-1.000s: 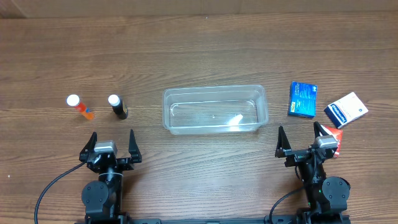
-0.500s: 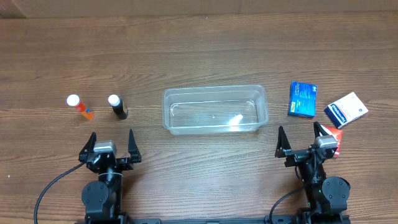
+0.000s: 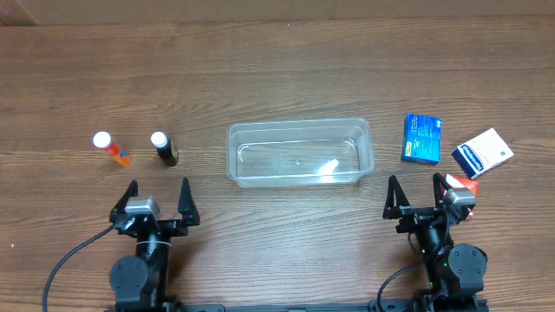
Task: Pack container
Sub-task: 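Reach left gripper to the black bottle and grasp it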
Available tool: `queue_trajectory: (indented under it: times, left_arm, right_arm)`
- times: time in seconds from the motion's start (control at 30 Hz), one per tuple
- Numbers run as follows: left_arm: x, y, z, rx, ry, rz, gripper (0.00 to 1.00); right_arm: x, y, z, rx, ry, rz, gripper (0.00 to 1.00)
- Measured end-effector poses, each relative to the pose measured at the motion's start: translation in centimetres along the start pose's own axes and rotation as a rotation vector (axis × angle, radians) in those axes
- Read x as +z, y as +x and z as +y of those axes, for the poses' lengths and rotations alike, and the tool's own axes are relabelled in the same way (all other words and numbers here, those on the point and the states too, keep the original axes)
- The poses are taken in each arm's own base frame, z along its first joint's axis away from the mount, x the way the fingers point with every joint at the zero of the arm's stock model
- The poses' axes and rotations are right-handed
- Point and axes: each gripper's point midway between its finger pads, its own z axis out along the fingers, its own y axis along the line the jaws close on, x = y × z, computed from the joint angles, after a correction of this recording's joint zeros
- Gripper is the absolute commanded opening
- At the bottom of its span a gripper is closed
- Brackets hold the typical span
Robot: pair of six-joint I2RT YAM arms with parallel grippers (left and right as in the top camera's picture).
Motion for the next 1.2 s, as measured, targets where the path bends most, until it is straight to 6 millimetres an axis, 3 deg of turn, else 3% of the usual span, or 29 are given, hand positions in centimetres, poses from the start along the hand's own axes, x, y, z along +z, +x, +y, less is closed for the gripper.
queue_trajectory:
  times: [0.13, 0.3, 0.53, 0.7, 0.8, 0.93, 1.03, 1.2]
  left_arm:
    - [-1.1, -5.3, -0.8, -0.005, 0.015, -0.065, 1.0]
    - [-0.6, -8.5, -1.2, -0.017, 0.007, 0.004, 1.0]
    - [2.7, -8.4, -1.1, -0.035, -0.029, 0.284, 1.0]
    - [4.7, -7.5, -0.9, -0.047, -0.06, 0.51, 1.0]
    - [5.7, -7.5, -0.9, -0.054, -0.079, 0.65, 1.0]
    - [5.2, -6.4, -0.7, -0.04, -0.101, 0.837, 1.0]
    - [4.0, -5.5, -0.4, -0.034, -0.129, 0.984, 1.0]
    - [3.8, -7.2, -0.5, -0.021, -0.127, 0.984, 1.0]
  right_arm:
    - [-0.7, -3.7, 1.1, 0.033, -0.015, -0.046, 1.0]
    - [-0.6, -7.8, 3.0, 0.061, -0.05, -0.011, 1.0]
    - [2.2, -10.1, 4.7, 0.096, -0.069, 0.196, 1.0]
    - [5.0, -8.8, 4.2, 0.139, -0.017, 0.415, 1.0]
    - [7.1, -7.0, 2.7, 0.18, 0.054, 0.573, 1.0]
    - [7.1, -4.4, 0.1, 0.235, 0.178, 0.784, 1.0]
    - [5.7, -2.4, -2.2, 0.227, 0.275, 0.959, 1.0]
    - [5.3, -2.0, -2.6, 0.193, 0.282, 1.005, 1.0]
